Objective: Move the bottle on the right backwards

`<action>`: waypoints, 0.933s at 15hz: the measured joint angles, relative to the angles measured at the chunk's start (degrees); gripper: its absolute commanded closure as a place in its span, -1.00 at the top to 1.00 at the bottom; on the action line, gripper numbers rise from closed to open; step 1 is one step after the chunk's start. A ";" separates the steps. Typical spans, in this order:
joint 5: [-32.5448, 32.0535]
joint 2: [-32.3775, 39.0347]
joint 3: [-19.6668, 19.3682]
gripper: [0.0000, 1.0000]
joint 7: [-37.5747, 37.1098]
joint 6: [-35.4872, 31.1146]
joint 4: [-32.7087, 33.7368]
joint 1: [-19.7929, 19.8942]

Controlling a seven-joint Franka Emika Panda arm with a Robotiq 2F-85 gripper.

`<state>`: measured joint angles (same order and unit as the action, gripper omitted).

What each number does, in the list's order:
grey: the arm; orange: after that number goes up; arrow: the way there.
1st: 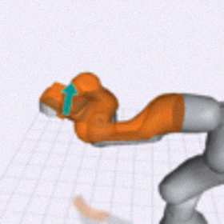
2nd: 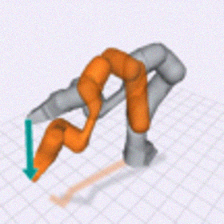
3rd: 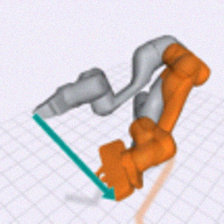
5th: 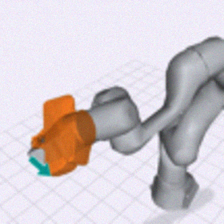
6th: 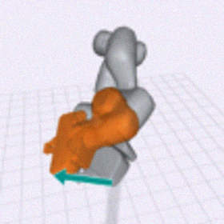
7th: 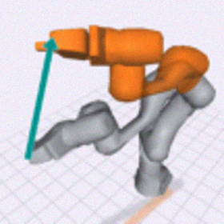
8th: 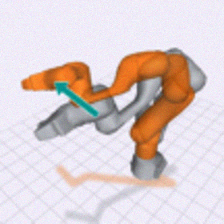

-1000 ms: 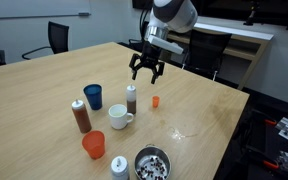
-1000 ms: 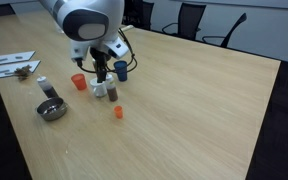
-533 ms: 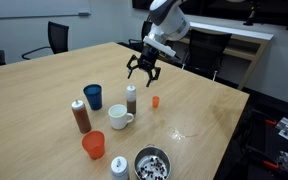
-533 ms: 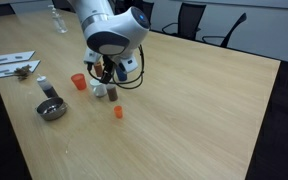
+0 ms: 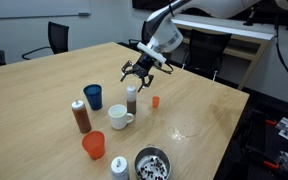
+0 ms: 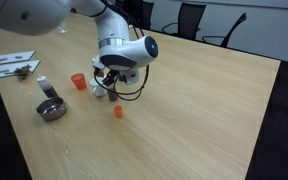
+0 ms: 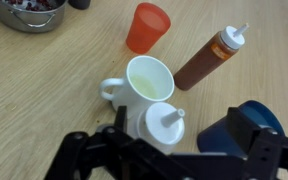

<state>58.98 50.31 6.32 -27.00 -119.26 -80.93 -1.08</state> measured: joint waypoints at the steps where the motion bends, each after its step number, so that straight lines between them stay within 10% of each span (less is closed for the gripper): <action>1: 0.84 0.98 0.00 1.00 -0.02 0.42 1.00 0.05; 10: 1.40 5.60 -0.68 0.94 -0.78 0.70 3.07 0.00; 14: 1.43 6.21 -0.68 0.26 -0.81 1.05 3.25 0.03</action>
<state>60.40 56.52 5.64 -27.82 -118.21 -77.68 -1.05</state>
